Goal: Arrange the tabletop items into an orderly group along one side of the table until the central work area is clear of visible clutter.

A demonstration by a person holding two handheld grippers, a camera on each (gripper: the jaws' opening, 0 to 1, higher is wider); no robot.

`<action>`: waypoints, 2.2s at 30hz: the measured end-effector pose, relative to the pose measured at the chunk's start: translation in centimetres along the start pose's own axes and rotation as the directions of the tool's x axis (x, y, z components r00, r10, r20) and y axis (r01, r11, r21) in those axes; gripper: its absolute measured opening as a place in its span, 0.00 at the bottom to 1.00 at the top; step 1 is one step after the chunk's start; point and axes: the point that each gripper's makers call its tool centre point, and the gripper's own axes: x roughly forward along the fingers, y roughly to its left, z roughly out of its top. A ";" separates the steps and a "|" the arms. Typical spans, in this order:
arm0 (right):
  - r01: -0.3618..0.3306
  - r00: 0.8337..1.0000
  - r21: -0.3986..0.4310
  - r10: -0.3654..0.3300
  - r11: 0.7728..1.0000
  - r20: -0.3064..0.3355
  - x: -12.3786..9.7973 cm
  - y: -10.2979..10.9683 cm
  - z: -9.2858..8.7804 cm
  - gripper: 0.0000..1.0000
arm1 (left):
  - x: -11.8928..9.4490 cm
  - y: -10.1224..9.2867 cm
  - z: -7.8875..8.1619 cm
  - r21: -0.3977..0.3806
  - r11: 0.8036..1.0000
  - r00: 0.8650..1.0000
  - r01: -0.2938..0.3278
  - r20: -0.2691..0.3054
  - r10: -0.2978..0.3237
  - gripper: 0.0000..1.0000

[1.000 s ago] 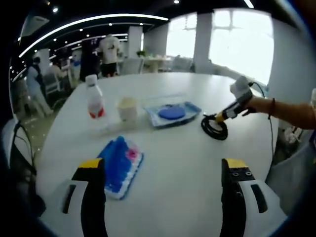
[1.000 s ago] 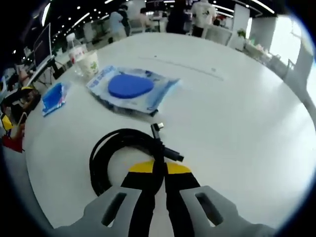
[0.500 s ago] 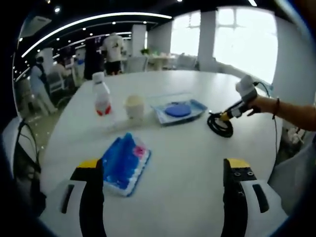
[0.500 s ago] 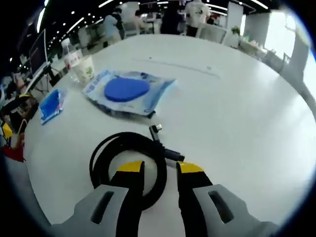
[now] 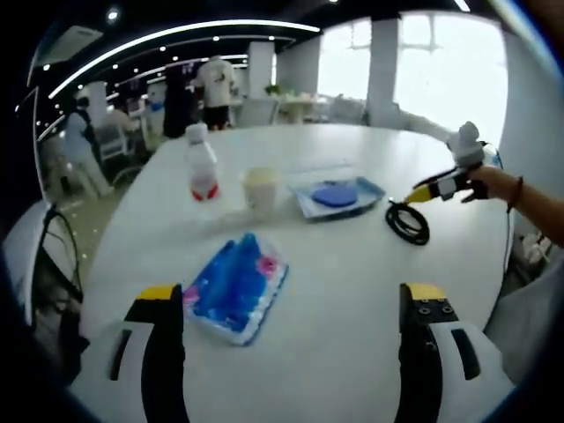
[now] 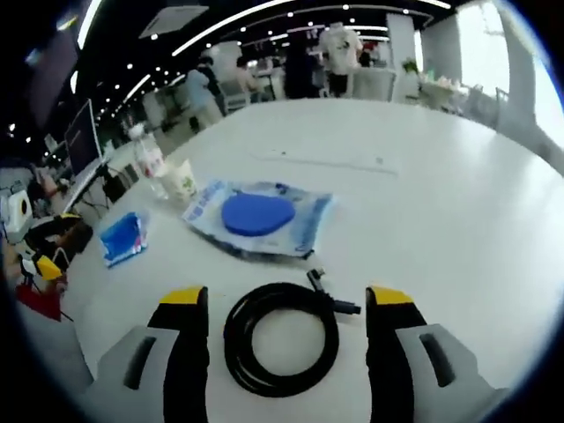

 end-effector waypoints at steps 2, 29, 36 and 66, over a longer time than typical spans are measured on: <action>-0.044 0.998 -0.003 0.044 0.999 0.044 0.1 1.6 1.1 0.81 | -0.1 -0.1 0.3 -0.013 1.000 1.000 0.011 0.022 -0.011 0.99; -0.347 0.916 -0.134 0.366 0.928 0.165 4.2 16.3 5.0 0.99 | -1.0 0.9 0.4 -0.012 1.000 1.000 0.005 0.011 -0.005 0.99; -0.400 0.886 -0.165 0.426 0.902 0.184 6.3 19.2 5.1 0.98 | -1.2 1.5 0.3 -0.017 1.000 1.000 -0.011 0.005 0.011 0.99; -0.407 0.857 -0.031 0.393 0.913 0.333 14.1 25.1 5.9 0.75 | -1.4 2.9 -0.4 -0.036 0.998 0.999 -0.050 -0.017 0.050 0.99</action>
